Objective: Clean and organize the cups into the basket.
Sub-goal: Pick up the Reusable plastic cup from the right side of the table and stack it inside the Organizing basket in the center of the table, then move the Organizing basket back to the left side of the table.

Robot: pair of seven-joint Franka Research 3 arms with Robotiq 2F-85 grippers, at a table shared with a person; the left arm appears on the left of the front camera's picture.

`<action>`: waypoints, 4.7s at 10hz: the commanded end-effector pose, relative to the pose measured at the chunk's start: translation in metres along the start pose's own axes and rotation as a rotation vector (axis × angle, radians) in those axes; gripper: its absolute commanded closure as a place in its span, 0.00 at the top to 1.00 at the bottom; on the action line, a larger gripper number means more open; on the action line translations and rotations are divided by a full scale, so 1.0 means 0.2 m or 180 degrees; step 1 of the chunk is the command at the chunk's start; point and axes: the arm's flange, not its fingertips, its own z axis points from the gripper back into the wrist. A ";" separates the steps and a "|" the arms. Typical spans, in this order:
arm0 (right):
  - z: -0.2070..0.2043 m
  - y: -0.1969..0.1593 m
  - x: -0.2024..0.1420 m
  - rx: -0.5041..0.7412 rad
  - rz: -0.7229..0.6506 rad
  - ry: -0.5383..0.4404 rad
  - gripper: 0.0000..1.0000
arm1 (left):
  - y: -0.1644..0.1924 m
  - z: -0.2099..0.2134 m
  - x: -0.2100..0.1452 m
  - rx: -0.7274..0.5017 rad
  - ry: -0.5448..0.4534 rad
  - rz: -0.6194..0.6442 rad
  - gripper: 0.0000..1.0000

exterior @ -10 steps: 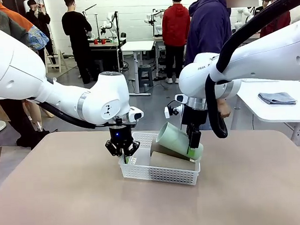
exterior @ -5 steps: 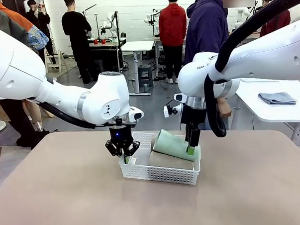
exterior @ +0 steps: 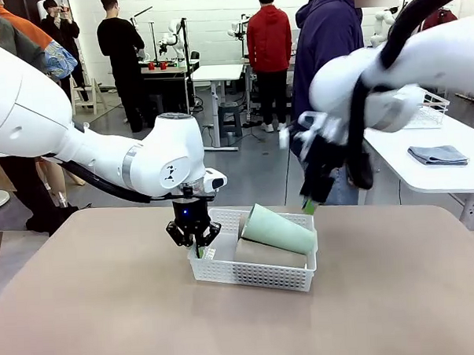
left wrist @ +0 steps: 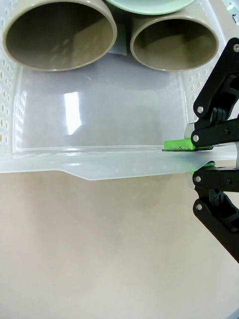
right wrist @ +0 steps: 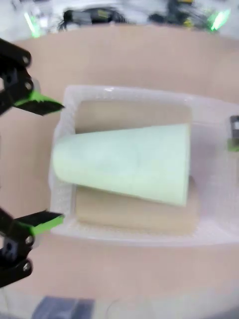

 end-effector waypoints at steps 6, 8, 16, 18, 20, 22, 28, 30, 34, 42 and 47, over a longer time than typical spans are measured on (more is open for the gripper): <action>0.49 0.50 -1.32 -0.0769 0.0235 -0.2461 1.00 | 0.01 0.00 0.00 0.0016 0.0000 -0.0004 0.00; 0.42 0.45 -1.59 -0.0817 -0.0179 -0.2680 1.00 | 0.01 0.00 0.00 0.0016 0.0000 -0.0004 0.00; 0.22 0.38 -1.78 -0.0686 -0.0557 -0.2684 1.00 | 0.01 0.00 0.00 0.0016 0.0000 -0.0004 0.00; 0.22 0.38 -1.78 -0.0686 -0.0557 -0.2684 1.00 | 0.01 0.00 0.00 0.0016 0.0000 -0.0004 0.00; 0.22 0.38 -1.78 -0.0686 -0.0557 -0.2684 1.00 | 0.01 0.00 0.00 0.0016 0.0000 -0.0004 0.00; 0.22 0.38 -1.78 -0.0686 -0.0557 -0.2684 1.00 | 0.01 0.00 0.00 0.0016 0.0000 -0.0004 0.00; 0.22 0.38 -1.78 -0.0686 -0.0557 -0.2684 1.00 | 0.01 0.00 0.00 0.0016 0.0000 -0.0004 0.00; 0.22 0.38 -1.78 -0.0686 -0.0557 -0.2684 1.00 | 0.01 0.00 0.00 0.0016 0.0000 -0.0004 0.00; 0.31 0.43 -1.85 -0.0497 -0.0965 -0.2880 1.00 | 0.01 0.00 0.00 0.0016 0.0000 -0.0004 0.00; 0.76 0.69 -2.41 0.0492 -0.3200 -0.2831 1.00 | 0.01 0.00 0.00 0.0016 0.0000 -0.0004 0.00; 0.76 0.83 -2.75 0.0461 -0.3572 -0.3019 1.00 | 0.01 0.00 0.00 0.0016 0.0000 -0.0004 0.00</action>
